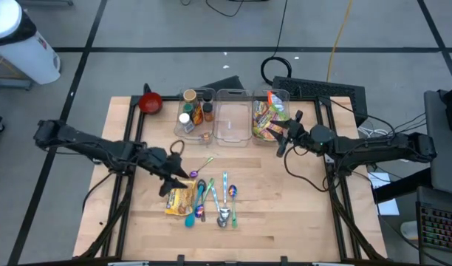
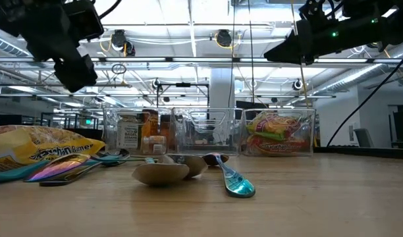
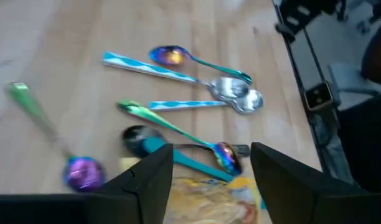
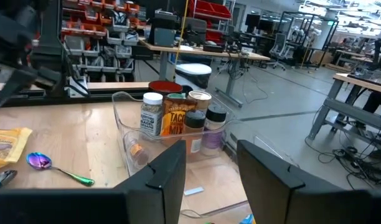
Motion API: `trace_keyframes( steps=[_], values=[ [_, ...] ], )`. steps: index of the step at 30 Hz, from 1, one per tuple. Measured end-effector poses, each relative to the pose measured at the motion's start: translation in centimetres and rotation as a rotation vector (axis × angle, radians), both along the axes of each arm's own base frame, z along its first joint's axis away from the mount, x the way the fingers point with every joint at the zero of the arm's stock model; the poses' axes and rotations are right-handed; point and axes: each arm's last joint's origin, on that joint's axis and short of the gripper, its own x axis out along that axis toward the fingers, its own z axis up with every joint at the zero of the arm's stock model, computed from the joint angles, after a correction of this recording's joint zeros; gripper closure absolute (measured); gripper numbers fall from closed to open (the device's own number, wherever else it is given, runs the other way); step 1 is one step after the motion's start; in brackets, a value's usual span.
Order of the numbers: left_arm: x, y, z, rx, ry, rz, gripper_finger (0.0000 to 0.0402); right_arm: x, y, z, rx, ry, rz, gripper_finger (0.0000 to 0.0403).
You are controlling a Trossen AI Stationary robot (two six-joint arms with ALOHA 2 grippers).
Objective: Pick & Place Food Item
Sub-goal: Put the yellow noodle pack into the right transparent bin
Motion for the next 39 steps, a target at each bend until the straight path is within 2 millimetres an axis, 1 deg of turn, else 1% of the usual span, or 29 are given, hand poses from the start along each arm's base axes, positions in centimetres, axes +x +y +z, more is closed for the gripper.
trace_keyframes(
  steps=[4, 8, 10, 14, 16, 22, 28, 30, 32, 34, 39],
  values=[
    [1.2, -1.6, -0.8, 0.048, 0.042, -0.094, 0.0153, 0.0, 0.0, 0.0, 0.010, -0.005, 0.000, 0.0268],
    [2.0, -2.5, -2.1, 0.092, 0.159, -0.141, 0.0135, 0.0, 0.0, 0.0, 0.020, -0.007, 0.000, 0.0268],
    [2.3, -2.5, -2.7, 0.118, 0.207, -0.127, 0.0132, 0.0, 0.0, 0.0, 0.020, -0.006, 0.000, 0.0268],
    [3.0, -2.4, -3.6, 0.190, 0.244, -0.064, 0.0131, 0.0, 0.0, 0.0, 0.023, -0.008, 0.000, 0.0268],
    [3.1, -2.4, -4.2, 0.198, 0.272, -0.063, 0.0130, 0.0, 0.0, 0.0, 0.023, -0.008, 0.000, 0.0268],
    [3.5, -2.6, -6.1, 0.170, 0.376, -0.077, 0.0130, 0.0, 0.0, 0.0, 0.023, -0.009, -0.001, 0.0268],
    [3.8, -2.3, -6.4, 0.136, 0.397, -0.069, 0.0132, 0.0, 0.0, 0.0, 0.024, -0.009, -0.001, 0.0268],
    [3.7, -2.3, -6.3, 0.119, 0.403, -0.059, 0.0144, 0.0, 0.0, 0.0, 0.024, -0.009, -0.001, 0.0268],
    [3.7, -2.3, -6.3, 0.107, 0.405, -0.068, 0.0167, 0.0, 0.0, 0.0, 0.024, -0.009, -0.001, 0.0268],
    [3.7, -2.4, -6.3, 0.098, 0.407, -0.079, 0.0198, 0.0, 0.0, 0.0, 0.024, -0.008, -0.001, 0.0268],
    [3.7, -2.4, -6.3, 0.093, 0.407, -0.089, 0.0294, 0.0, 0.0, 0.0, 0.024, -0.008, -0.001, 0.0268]
  ],
)
